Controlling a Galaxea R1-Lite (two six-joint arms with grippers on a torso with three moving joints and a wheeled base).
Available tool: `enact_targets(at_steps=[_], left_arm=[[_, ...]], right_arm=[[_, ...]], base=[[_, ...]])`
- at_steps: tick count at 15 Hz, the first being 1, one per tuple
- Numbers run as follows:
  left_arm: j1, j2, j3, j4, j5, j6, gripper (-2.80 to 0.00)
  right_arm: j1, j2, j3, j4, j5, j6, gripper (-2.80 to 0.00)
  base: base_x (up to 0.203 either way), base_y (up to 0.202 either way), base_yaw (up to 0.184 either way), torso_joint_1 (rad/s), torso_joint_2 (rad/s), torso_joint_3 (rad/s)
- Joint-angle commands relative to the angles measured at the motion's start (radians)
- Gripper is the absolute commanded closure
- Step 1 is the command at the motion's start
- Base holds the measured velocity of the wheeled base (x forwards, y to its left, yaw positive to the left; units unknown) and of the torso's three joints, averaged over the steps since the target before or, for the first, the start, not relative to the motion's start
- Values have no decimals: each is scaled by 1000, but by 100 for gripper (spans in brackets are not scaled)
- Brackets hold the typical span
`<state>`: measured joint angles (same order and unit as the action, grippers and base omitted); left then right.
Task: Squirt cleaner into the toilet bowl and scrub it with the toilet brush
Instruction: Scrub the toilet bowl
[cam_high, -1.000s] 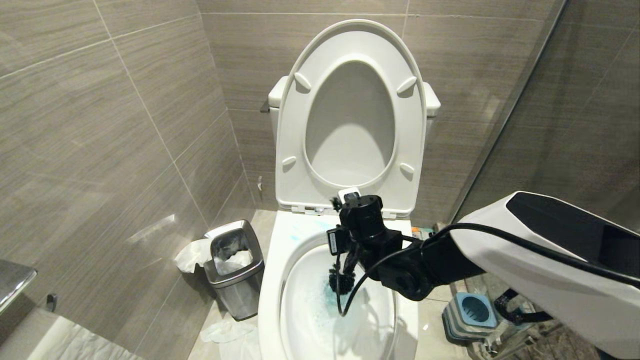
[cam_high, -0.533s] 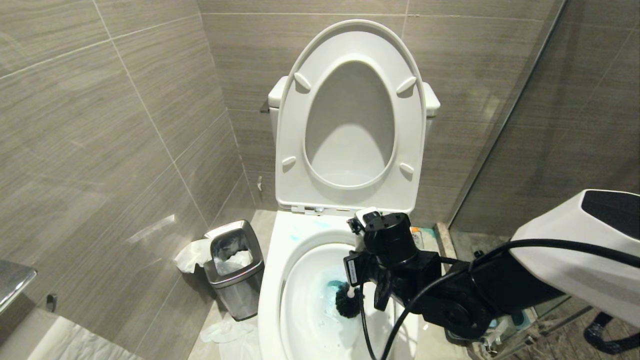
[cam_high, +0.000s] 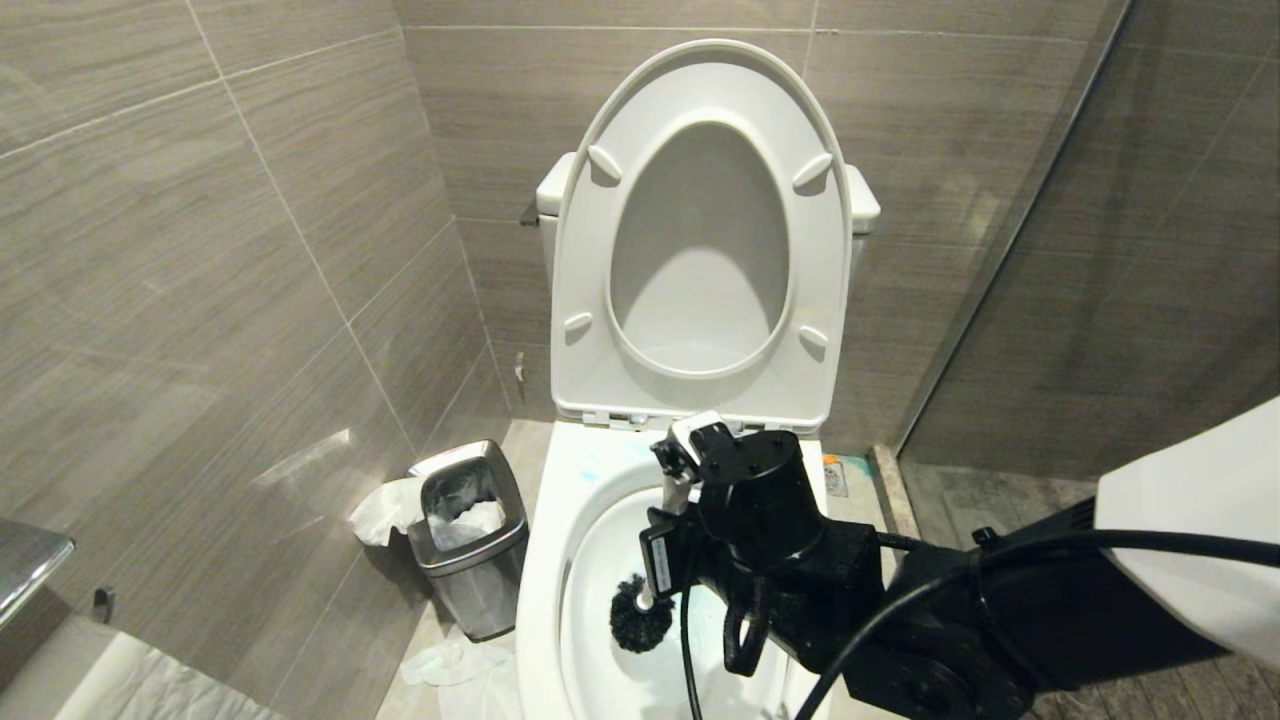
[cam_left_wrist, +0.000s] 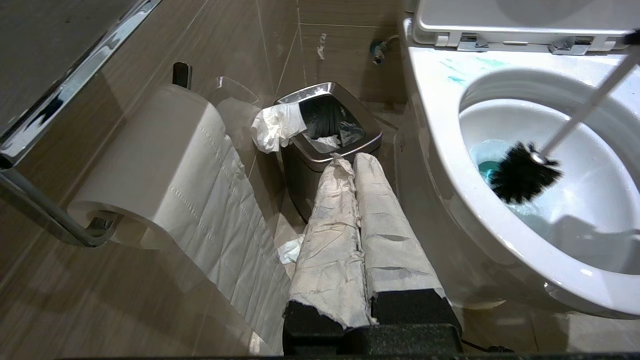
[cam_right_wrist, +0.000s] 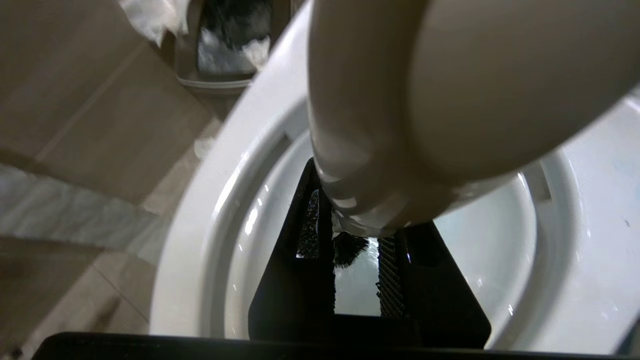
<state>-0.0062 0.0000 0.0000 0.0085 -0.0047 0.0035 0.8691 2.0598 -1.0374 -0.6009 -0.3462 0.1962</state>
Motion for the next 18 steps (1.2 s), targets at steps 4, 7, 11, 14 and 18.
enact_targets(at_steps=[4, 7, 11, 14, 18], left_arm=[[0, 2, 2, 0, 0, 0, 0], [0, 2, 3, 1, 0, 0, 0], [0, 2, 2, 1, 0, 0, 0], [0, 2, 2, 1, 0, 0, 0], [0, 0, 2, 1, 0, 0, 0]], right_arm=[[-57, 159, -290, 48, -14, -5, 0], [-143, 205, -388, 88, -14, -43, 0], [-237, 193, -380, 92, -13, -82, 0], [-249, 118, -266, 111, -1, -84, 0], [-244, -13, -79, 116, 38, -84, 0]], base=[[0, 0, 0, 0, 0, 0], [0, 0, 0, 0, 0, 0], [0, 0, 0, 0, 0, 0], [0, 0, 0, 0, 0, 0], [0, 0, 0, 0, 0, 0]])
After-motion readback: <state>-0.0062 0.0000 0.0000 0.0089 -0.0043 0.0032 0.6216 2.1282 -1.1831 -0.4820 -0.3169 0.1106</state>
